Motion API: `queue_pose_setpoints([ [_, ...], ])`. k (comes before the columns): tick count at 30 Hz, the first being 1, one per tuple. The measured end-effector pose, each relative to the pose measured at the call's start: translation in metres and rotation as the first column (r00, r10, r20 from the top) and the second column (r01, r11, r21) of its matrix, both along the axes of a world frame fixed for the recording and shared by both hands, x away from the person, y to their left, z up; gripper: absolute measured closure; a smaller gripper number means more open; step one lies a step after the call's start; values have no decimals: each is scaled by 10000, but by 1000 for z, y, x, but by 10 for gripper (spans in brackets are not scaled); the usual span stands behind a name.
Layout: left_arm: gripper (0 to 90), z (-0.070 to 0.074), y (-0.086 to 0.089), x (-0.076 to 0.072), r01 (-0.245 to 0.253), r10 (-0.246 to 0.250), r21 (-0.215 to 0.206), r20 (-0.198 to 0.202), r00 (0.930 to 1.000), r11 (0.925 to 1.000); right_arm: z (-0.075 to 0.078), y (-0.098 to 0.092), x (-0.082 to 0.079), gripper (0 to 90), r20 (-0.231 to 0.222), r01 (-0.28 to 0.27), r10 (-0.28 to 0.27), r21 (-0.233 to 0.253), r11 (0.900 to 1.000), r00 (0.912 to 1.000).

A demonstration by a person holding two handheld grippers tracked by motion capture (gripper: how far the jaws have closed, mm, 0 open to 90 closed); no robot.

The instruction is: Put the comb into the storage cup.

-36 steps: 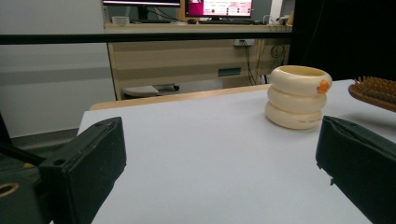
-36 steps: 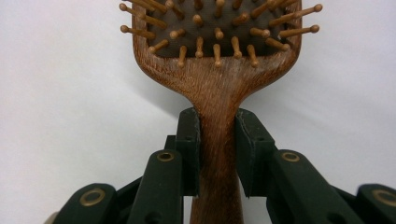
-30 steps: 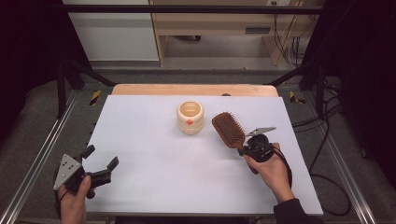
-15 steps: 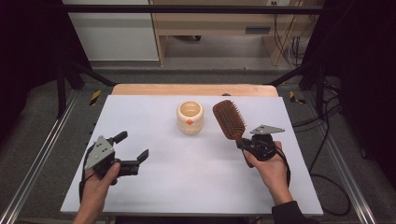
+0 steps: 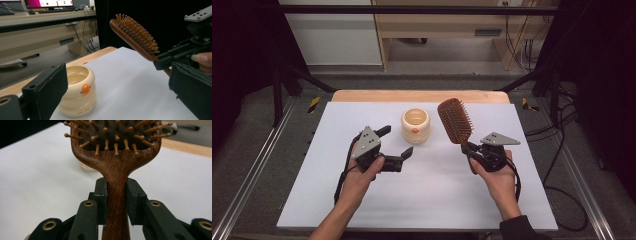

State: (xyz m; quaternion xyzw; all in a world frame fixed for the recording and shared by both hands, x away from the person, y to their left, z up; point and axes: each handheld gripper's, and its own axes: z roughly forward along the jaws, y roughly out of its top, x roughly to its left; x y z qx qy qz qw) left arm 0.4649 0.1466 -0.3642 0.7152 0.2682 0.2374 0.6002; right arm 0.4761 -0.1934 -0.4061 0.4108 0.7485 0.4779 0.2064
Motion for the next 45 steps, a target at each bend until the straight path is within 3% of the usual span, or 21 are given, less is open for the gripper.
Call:
queue_pose_setpoints([
  [5, 25, 3, -10, 3, 200, -222, -728, -290, 9993, 9971, 4, 11, -4, 731, 512, -362, 355, 125, 9993, 9981],
  [10, 25, 5, -16, 2, 309, -341, -736, -430, 9985, 9968, 4, 22, -8, 732, 622, -609, 598, 153, 9980, 9963],
  [21, 29, 9, -16, 6, 299, -400, -1255, -793, 9960, 9916, 5, 36, -14, 731, 785, -995, 979, 172, 9949, 9921],
  [25, 31, 12, -13, 9, 213, -385, -1686, -996, 9943, 9854, 4, 41, -17, 731, 851, -1145, 1127, 169, 9933, 9900],
  [29, 36, 14, -10, 11, 125, -327, -1773, -1111, 9933, 9841, 4, 46, -20, 731, 952, -1280, 1265, 100, 9917, 9874],
  [43, 65, 15, -16, 23, 460, -983, -2569, -1948, 9759, 9653, 2, 62, -27, 731, 1329, -1701, 1718, -244, 9851, 9761],
  [45, 75, 16, -18, 24, 490, -990, -2460, -1954, 9757, 9680, 2, 64, -27, 731, 1343, -1764, 1789, -305, 9838, 9747],
])
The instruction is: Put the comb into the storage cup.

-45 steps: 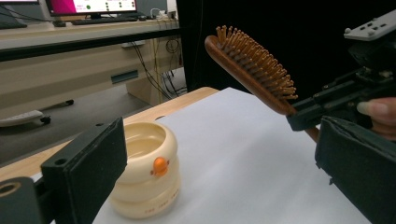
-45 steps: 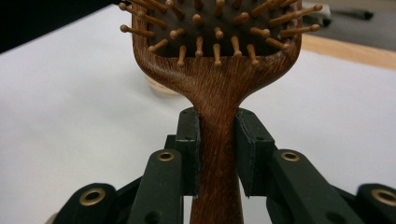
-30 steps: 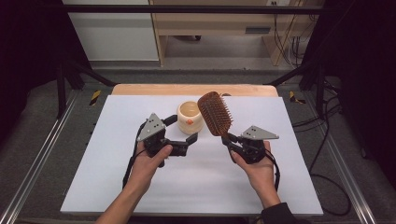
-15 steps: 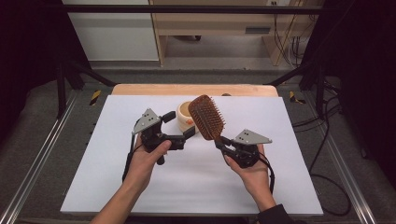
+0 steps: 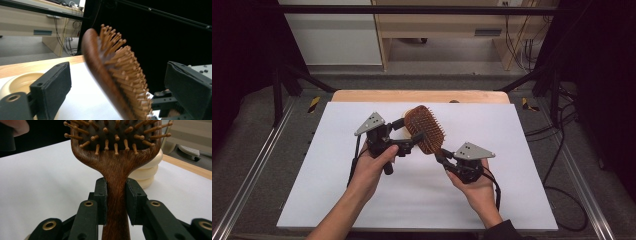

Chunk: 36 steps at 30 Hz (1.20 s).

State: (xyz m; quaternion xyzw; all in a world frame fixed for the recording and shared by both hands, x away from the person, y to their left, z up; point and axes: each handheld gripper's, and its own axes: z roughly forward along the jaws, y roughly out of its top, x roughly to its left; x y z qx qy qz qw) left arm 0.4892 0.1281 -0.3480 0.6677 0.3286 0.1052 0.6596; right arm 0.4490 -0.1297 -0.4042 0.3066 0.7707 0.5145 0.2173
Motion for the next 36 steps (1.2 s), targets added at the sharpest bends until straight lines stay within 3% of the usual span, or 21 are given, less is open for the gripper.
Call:
queue_pose_setpoints([
  [6, 101, 2, -4, 3, -84, 84, 19, -77, 9999, 10000, -1, 3, -1, 731, 24, -54, 54, 0, 10000, 10000],
  [15, 159, -2, -3, 9, -110, 94, -242, -670, 9977, 9996, -2, 6, -2, 731, 159, -65, 67, -139, 9999, 9999],
  [20, 248, -2, -3, 11, 27, -79, -592, -866, 9962, 9982, -2, 7, -3, 731, 223, -57, 61, -179, 9998, 9997],
  [36, 404, -5, -5, 14, -152, 58, -705, -1315, 9913, 9974, -6, 9, -1, 730, 156, -75, 77, -136, 9999, 9998],
])
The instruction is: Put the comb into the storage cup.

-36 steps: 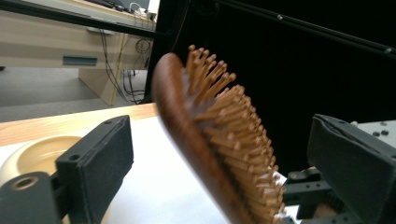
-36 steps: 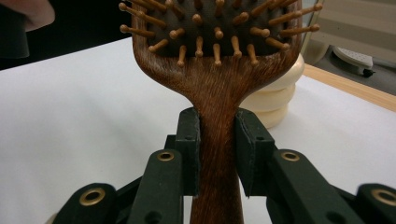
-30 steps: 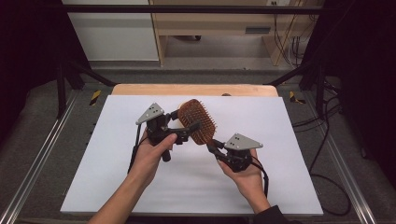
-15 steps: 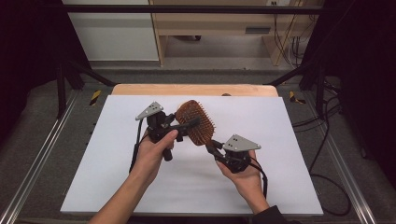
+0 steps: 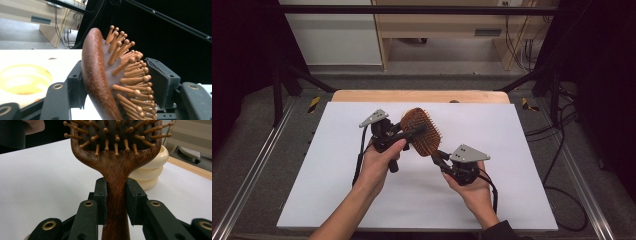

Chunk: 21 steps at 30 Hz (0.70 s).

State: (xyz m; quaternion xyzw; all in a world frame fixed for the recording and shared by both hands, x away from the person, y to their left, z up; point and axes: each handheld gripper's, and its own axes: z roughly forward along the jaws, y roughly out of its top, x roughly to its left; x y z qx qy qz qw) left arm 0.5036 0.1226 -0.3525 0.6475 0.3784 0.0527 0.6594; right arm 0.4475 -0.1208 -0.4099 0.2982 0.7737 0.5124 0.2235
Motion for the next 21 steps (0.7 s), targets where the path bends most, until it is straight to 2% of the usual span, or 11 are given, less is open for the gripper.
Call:
queue_pose_setpoints([
  [4, 458, 2, -1, -2, 13, -13, -156, 19, 10000, 9999, -1, 1, 0, 729, 38, 28, -28, -17, 10000, 10000],
  [6, 477, 2, -1, -3, 6, -8, -239, -95, 10000, 9997, -1, 1, 0, 728, 5, 8, -8, -24, 10000, 10000],
  [13, 498, 6, -4, -8, 77, -75, -178, 126, 9999, 9998, -3, 1, 0, 726, -15, -78, 78, 30, 10000, 10000],
  [21, 504, 7, -5, -9, 52, -51, -50, 74, 10000, 10000, -4, 2, 1, 725, -146, -181, 183, 101, 9998, 9997],
])
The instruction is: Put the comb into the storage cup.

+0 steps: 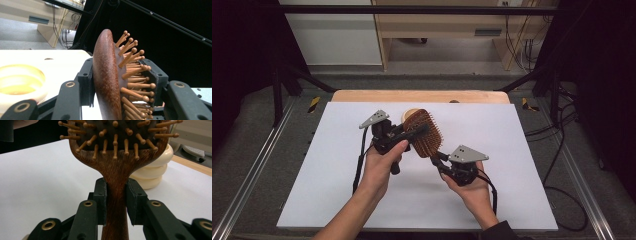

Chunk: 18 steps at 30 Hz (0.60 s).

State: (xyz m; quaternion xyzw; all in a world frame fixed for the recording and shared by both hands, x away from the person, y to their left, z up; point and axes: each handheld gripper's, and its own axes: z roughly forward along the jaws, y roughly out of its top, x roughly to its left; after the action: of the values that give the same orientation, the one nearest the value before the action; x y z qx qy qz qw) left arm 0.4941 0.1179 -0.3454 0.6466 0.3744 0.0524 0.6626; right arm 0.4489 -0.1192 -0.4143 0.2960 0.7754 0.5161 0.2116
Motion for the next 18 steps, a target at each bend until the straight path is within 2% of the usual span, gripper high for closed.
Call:
queue_pose_setpoints([
  [13, 511, 3, -4, -3, 3, -5, 164, 154, 9999, 9999, -2, -1, 2, 706, -302, -88, 98, 324, 9994, 9995],
  [14, 512, 3, -4, -3, -4, 1, 177, 153, 9999, 9998, -2, -1, 2, 694, -357, -83, 96, 366, 9993, 9993],
  [18, 512, 4, -3, -3, -12, 4, 296, 267, 9996, 9996, -3, -1, 4, 556, -593, -61, 92, 510, 9987, 9982],
])
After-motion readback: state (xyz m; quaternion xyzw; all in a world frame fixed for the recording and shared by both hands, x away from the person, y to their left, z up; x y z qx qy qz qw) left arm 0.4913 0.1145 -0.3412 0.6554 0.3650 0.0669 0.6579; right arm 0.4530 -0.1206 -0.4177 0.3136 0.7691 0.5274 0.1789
